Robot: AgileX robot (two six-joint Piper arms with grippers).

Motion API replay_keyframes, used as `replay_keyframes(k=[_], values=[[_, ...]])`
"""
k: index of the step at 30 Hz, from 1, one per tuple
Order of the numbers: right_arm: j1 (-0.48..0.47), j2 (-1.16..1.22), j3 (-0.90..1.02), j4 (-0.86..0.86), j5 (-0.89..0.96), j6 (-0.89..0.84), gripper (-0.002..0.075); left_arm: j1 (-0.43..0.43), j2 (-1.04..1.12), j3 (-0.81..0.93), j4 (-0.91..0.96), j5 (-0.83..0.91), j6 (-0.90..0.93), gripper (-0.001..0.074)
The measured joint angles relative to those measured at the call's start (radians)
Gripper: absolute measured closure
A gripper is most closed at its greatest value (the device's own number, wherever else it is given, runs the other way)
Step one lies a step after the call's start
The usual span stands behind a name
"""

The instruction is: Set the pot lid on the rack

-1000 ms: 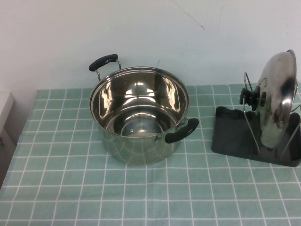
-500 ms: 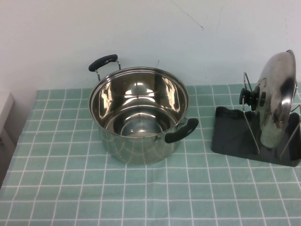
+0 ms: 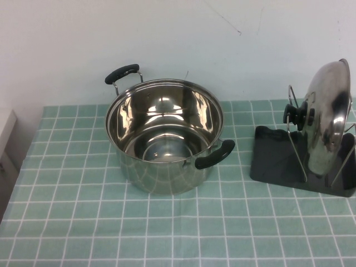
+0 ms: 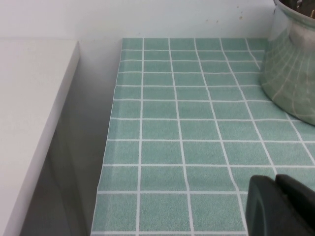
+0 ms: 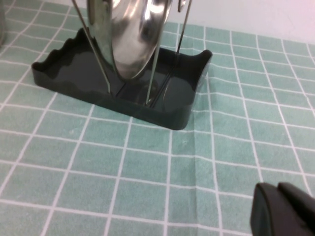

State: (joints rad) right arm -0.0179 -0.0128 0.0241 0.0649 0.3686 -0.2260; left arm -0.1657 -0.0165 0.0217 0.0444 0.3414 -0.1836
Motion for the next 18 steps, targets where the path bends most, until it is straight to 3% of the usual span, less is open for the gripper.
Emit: replay_keyframes(k=[18], values=[[-0.013, 0.0, -0.002, -0.001, 0.002, 0.076, 0.0728, 0.0, 0.0, 0.0, 0.0, 0.0, 0.0, 0.0737]])
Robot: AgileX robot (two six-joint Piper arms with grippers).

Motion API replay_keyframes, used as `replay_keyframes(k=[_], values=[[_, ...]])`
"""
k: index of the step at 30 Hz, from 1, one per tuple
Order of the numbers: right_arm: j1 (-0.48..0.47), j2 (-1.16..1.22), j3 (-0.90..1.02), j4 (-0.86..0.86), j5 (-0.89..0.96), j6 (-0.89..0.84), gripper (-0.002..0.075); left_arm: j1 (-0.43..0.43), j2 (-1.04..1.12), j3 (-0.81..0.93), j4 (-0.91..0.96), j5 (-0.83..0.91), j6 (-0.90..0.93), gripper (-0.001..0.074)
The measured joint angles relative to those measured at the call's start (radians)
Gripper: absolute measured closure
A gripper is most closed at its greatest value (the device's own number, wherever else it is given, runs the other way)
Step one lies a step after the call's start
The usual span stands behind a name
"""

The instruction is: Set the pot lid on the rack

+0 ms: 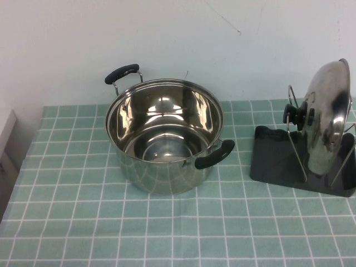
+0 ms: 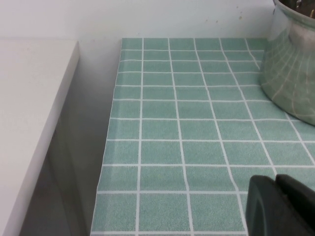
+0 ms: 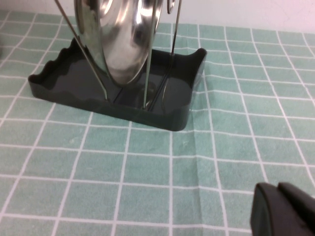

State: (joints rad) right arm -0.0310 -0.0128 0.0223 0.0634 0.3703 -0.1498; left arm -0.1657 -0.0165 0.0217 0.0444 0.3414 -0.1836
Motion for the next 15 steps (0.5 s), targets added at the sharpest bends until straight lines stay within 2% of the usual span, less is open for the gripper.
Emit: replay_keyframes(k=[15], values=[[-0.007, 0.0, 0.0, -0.001, -0.006, 0.0, 0.0728, 0.0, 0.0, 0.0, 0.0, 0.0, 0.0, 0.0737]])
